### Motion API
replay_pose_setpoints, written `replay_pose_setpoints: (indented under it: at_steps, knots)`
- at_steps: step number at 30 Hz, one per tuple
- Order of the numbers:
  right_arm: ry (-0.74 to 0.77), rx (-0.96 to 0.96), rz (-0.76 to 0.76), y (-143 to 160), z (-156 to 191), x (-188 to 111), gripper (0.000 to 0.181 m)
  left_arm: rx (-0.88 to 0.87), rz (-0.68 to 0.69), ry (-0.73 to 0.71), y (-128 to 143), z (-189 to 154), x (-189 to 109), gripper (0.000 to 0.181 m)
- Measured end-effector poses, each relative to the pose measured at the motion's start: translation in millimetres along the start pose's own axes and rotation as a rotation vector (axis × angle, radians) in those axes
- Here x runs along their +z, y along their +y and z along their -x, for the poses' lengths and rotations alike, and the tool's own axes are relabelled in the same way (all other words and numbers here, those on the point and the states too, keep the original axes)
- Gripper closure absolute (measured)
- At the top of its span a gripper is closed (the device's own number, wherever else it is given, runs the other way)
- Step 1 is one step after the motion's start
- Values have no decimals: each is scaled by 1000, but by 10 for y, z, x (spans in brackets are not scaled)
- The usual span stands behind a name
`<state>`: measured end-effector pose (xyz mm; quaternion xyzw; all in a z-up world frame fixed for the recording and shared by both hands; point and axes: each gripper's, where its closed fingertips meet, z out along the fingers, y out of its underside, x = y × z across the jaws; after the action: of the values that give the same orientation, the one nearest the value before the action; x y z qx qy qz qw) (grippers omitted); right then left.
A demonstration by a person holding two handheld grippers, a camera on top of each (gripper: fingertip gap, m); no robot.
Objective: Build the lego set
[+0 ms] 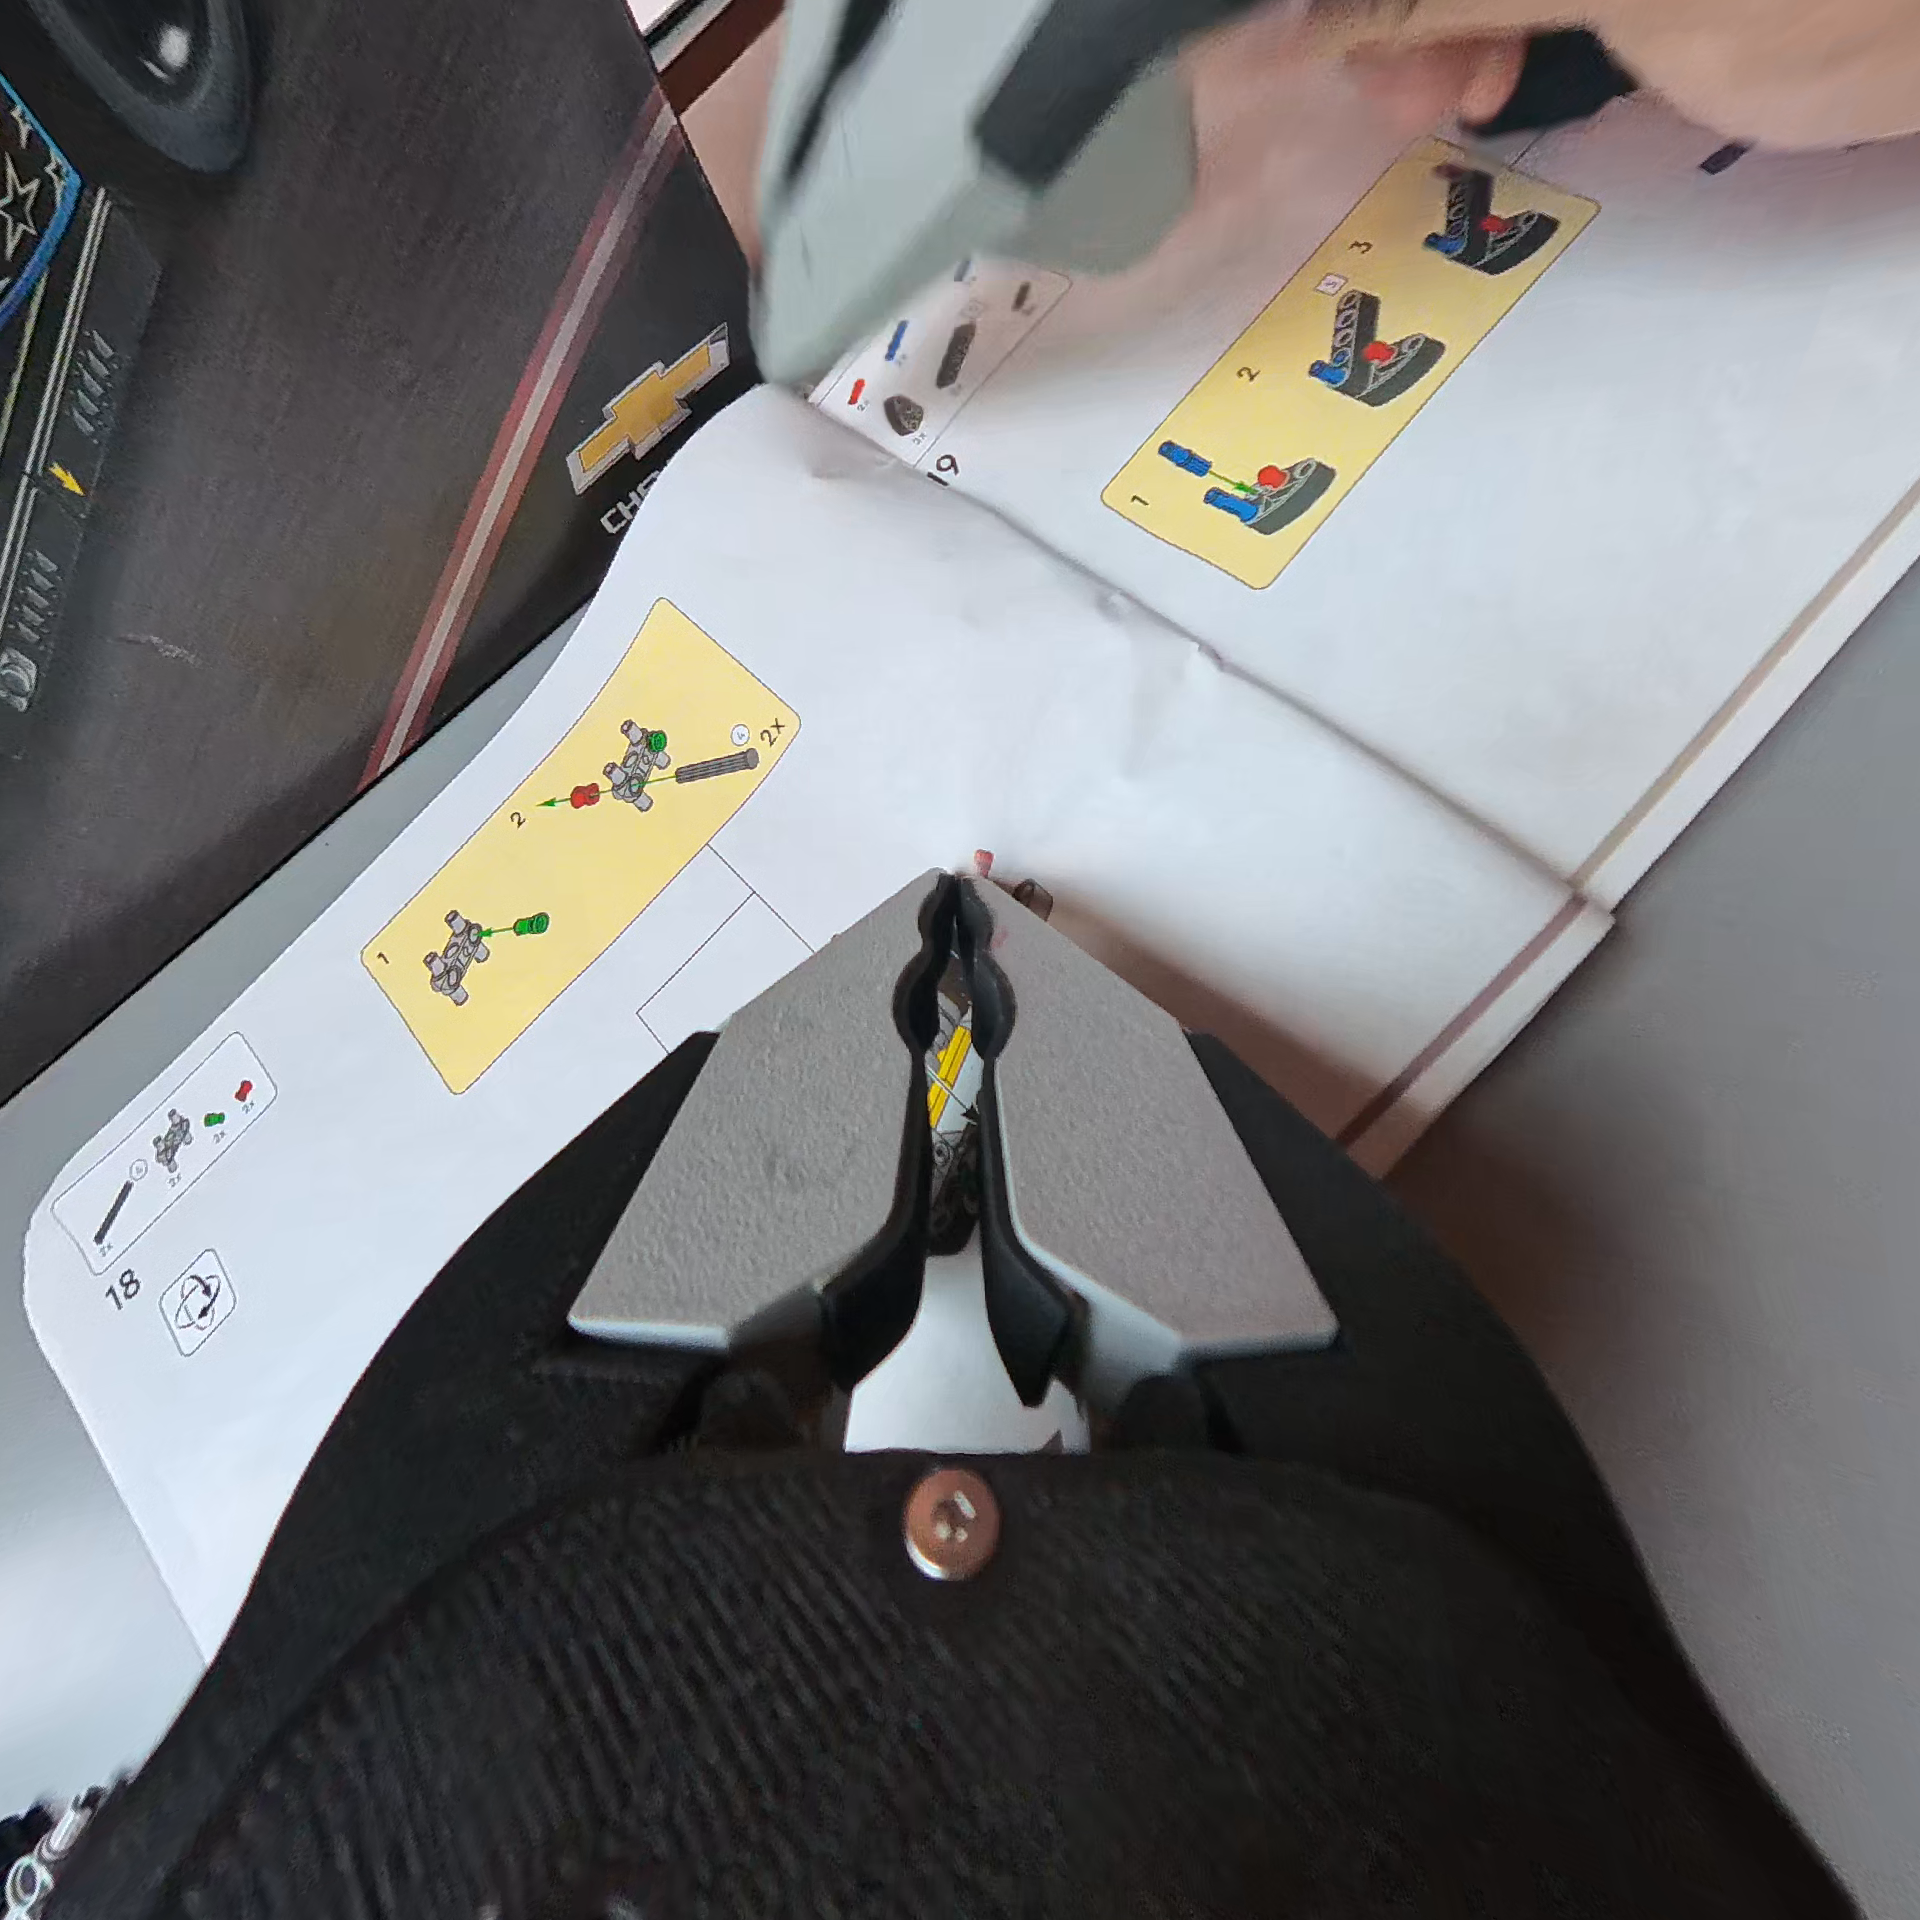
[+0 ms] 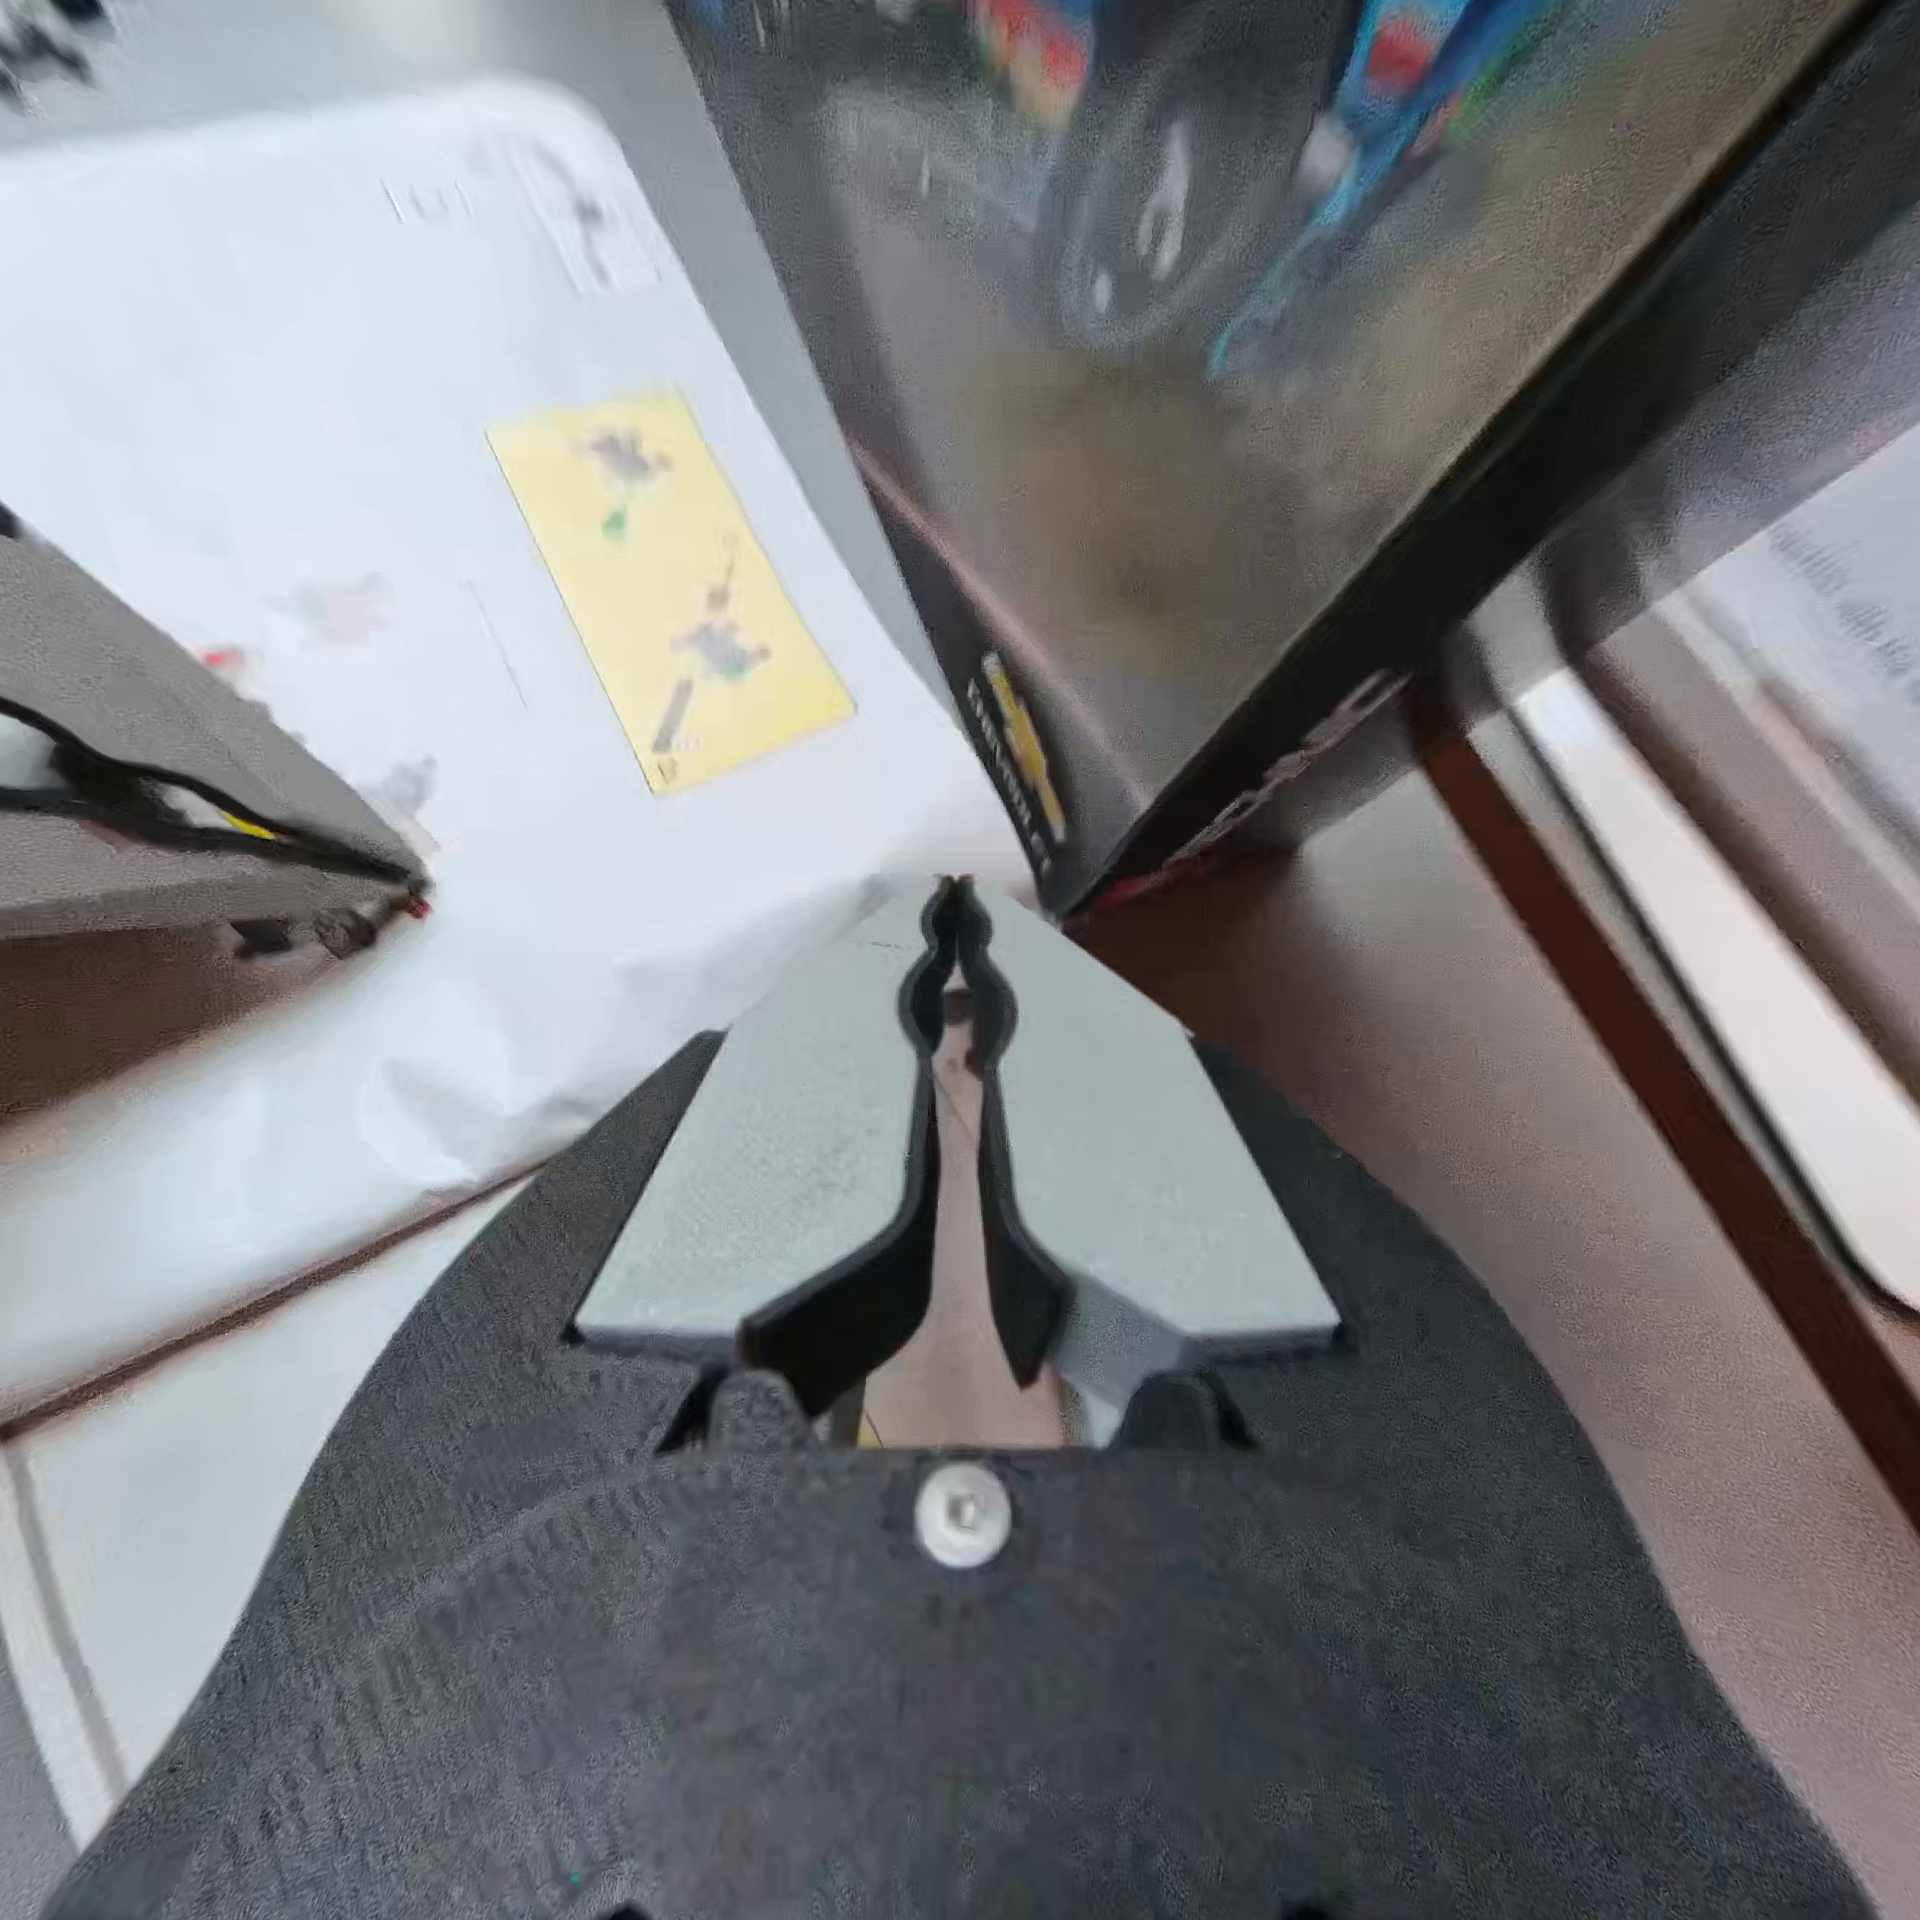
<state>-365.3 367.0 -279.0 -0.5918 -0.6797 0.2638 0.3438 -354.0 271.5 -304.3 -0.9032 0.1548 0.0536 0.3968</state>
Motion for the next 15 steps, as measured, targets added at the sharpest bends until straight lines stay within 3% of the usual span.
replay_pose_setpoints:
  at_steps: [1, 2, 6, 11, 12, 15]
  knots:
    - [-13, 19, 67, 106, 6, 88, 181, 0, 2, -6, 0, 3, 0, 181]
    - [-2, 18, 39, 75, -2, 66, 181, 3, 2, -12, -1, 6, 1, 181]
    - [193, -65, -221, -221, -96, -476, 181, 46, -3, -79, -36, -12, -36, 181]
    - [273, -56, -221, 135, 53, -948, 181, 86, -82, -40, -243, -263, -200, 181]
    - [271, -47, -231, 223, 117, -1035, 181, 88, -79, -36, -238, -290, -213, 161]
    - [326, -54, -261, 431, 196, -1339, 181, 105, -69, -14, -207, -370, -227, 157]
